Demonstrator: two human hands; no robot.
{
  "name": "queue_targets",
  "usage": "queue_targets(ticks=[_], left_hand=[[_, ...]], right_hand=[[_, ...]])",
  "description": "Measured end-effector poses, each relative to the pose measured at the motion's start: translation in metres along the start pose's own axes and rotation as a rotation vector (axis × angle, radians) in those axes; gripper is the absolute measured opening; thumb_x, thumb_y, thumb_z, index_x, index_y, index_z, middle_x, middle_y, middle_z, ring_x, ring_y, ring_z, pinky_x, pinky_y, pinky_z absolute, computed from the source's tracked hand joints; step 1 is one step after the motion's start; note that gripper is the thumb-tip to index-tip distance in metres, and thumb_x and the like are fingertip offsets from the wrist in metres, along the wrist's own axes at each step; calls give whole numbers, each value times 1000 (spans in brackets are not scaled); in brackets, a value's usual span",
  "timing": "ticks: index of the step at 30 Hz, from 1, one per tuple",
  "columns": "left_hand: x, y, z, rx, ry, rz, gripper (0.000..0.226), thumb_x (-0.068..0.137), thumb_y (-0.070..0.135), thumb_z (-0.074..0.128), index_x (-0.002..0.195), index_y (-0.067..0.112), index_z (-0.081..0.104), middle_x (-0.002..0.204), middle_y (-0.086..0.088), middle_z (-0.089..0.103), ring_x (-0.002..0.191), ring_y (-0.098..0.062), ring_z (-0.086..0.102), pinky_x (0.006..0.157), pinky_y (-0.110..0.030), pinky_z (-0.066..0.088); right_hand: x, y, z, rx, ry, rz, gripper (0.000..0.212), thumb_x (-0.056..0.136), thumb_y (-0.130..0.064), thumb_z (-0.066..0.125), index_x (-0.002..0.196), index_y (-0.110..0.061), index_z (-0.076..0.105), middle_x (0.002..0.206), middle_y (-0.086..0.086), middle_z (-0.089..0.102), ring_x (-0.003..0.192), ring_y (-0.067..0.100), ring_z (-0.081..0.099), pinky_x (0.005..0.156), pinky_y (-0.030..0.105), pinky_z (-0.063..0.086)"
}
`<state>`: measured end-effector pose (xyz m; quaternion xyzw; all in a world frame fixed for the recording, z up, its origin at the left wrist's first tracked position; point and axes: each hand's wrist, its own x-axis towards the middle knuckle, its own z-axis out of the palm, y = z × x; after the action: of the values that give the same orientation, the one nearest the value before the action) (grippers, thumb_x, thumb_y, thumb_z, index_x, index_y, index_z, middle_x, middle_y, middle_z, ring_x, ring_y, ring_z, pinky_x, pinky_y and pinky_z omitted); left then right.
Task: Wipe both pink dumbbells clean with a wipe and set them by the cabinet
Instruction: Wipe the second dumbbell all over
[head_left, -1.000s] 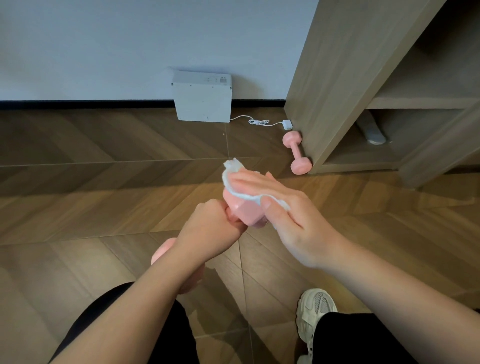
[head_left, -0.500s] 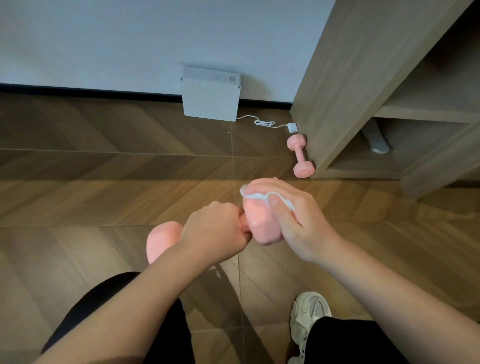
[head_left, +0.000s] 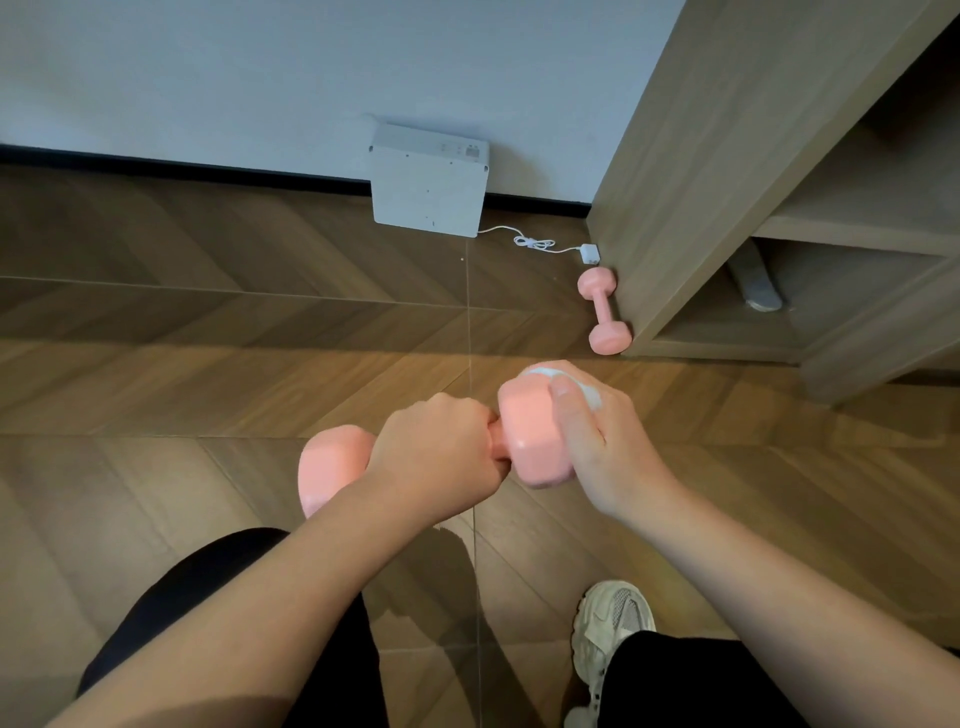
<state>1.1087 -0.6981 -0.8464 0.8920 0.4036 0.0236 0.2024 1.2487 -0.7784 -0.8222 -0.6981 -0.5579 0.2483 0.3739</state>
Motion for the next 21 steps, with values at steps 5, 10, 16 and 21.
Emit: queue_targets(ticks=[5, 10, 16, 21], left_hand=[[7, -13, -6, 64, 26, 53, 28, 83, 34, 50, 60, 27, 35, 59, 10, 41, 50, -9, 35, 45, -26, 22], [19, -19, -12, 20, 109, 140, 9, 82, 31, 56, 81, 26, 50, 76, 8, 54, 72, -22, 56, 52, -31, 34], [-8, -19, -14, -193, 440, 168, 21, 76, 16, 75, 94, 15, 63, 95, 0, 58, 87, -21, 53, 67, -37, 48], [-20, -15, -26, -1032, -23, -445, 38, 84, 56, 61, 87, 18, 67, 84, 4, 72, 72, -6, 66, 73, -30, 53]], right_hand=[[4, -5, -9, 233, -355, 174, 31, 86, -40, 61, 115, -29, 54, 98, -15, 62, 97, -11, 57, 81, 7, 47], [7, -11, -5, 305, -121, 356, 56, 65, -39, 83, 114, -33, 57, 105, -12, 66, 98, 3, 64, 75, 20, 56], [12, -19, -3, 636, 73, 685, 25, 78, -24, 76, 97, -14, 63, 99, 6, 69, 88, 15, 69, 74, 38, 61], [16, -34, -15, 799, 217, 654, 14, 81, -21, 74, 87, -18, 62, 94, 3, 68, 92, 16, 67, 77, 42, 59]])
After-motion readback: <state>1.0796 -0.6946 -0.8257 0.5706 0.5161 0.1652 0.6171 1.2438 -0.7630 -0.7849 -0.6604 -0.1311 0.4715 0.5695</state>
